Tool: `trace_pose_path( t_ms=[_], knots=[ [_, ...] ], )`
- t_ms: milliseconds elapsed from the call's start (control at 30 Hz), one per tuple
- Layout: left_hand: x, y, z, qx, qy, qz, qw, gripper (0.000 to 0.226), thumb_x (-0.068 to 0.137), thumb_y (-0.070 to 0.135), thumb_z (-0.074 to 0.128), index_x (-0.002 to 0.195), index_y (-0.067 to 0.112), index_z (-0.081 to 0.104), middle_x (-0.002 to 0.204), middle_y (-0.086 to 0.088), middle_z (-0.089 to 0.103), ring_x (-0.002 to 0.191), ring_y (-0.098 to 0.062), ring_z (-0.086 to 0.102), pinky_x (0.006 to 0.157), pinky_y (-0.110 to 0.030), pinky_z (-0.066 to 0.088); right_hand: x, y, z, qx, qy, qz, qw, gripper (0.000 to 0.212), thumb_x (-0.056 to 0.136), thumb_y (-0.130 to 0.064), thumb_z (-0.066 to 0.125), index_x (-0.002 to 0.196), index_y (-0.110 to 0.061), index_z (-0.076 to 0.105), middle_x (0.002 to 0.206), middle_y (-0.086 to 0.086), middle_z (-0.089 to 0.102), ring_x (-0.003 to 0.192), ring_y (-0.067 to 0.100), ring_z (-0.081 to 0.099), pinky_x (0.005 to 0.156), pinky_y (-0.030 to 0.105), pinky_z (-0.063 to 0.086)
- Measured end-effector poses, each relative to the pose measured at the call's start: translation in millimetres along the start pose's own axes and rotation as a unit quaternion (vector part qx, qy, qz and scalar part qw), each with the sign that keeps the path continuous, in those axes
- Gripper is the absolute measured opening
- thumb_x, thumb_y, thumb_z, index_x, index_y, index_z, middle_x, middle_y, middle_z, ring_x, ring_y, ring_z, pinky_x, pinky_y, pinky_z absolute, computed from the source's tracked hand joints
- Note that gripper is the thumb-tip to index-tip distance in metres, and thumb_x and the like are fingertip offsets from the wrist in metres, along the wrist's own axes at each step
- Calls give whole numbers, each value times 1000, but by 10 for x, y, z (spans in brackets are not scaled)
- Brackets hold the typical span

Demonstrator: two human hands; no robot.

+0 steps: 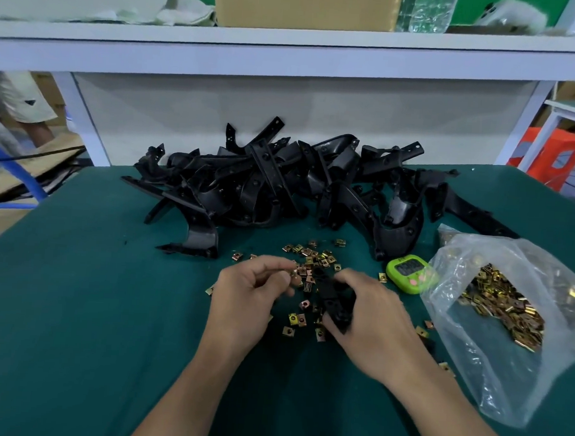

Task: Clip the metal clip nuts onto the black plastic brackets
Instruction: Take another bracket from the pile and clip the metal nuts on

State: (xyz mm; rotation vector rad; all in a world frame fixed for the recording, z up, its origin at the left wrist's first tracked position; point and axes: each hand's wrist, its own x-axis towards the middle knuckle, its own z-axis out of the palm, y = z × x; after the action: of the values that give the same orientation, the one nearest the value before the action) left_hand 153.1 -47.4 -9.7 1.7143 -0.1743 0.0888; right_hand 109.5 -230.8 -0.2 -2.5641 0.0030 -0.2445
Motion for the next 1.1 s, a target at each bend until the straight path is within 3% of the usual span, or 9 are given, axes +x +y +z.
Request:
trace_pose_path(
  t_ms=[133, 300, 400, 567, 733, 867, 1000, 1100],
  knots=[
    [-51, 13, -9, -6, 15, -19, 1000, 25, 88, 16, 79, 89, 41, 78, 77, 1, 78, 69, -13, 72, 72, -25, 59, -9, 11, 19, -27, -11, -7, 1000, 44, 77, -40, 79, 116, -37, 58, 99, -15, 54, 101, 14, 50, 82, 36, 48],
    [-84, 3, 2, 0, 36, -46, 998, 24, 84, 18, 83, 86, 41, 78, 74, 2, 77, 66, -9, 69, 68, -23, 57, 37, 60, -7, -56, -21, -8, 998, 21, 82, -33, 70, 101, -28, 62, 95, -13, 49, 100, 16, 51, 85, 35, 47],
    [-59, 11, 17, -3, 34, -42, 999, 21, 84, 18, 82, 86, 39, 78, 76, 2, 77, 69, -10, 71, 71, -22, 56, 59, 66, -7, -49, -15, -13, 999, 26, 79, -33, 74, 103, -29, 64, 96, -13, 52, 99, 14, 51, 84, 35, 47],
    [-75, 9, 47, 6, 37, -37, 999, 21, 87, 17, 79, 83, 38, 78, 76, 0, 77, 72, -16, 72, 78, -35, 60, 76, 99, -68, -46, -38, -3, 998, 32, 76, -42, 80, 106, -35, 69, 101, -14, 54, 100, 10, 53, 83, 33, 50],
    [-70, 31, 51, -5, 30, -47, 998, 26, 94, 9, 70, 84, 31, 78, 80, 3, 79, 74, -11, 74, 74, -26, 55, 63, 117, -71, -46, -24, -1, 999, 24, 81, -39, 77, 102, -34, 66, 96, -15, 52, 97, 10, 52, 78, 29, 48],
    [-13, 27, 61, -5, 31, -50, 998, 23, 95, 6, 69, 89, 25, 79, 81, 4, 79, 76, -11, 74, 78, -28, 56, 109, 145, -47, -31, -20, 13, 999, 26, 82, -31, 78, 106, -29, 66, 101, -13, 58, 100, 12, 54, 88, 32, 49],
    [-48, 39, 60, 3, 30, -41, 999, 31, 90, 8, 74, 87, 38, 80, 80, 4, 79, 80, -13, 75, 84, -35, 59, 106, 157, -55, 6, -17, 34, 999, 32, 80, -25, 80, 107, -30, 64, 102, -11, 64, 99, 14, 59, 86, 36, 53],
    [-68, 44, 64, 15, 31, -39, 999, 32, 87, 12, 77, 86, 44, 79, 78, 5, 79, 81, -12, 76, 84, -34, 60, 105, 181, -48, -28, -22, 30, 999, 40, 82, -39, 79, 115, -33, 57, 105, -12, 58, 103, 14, 55, 89, 34, 51]
  ],
)
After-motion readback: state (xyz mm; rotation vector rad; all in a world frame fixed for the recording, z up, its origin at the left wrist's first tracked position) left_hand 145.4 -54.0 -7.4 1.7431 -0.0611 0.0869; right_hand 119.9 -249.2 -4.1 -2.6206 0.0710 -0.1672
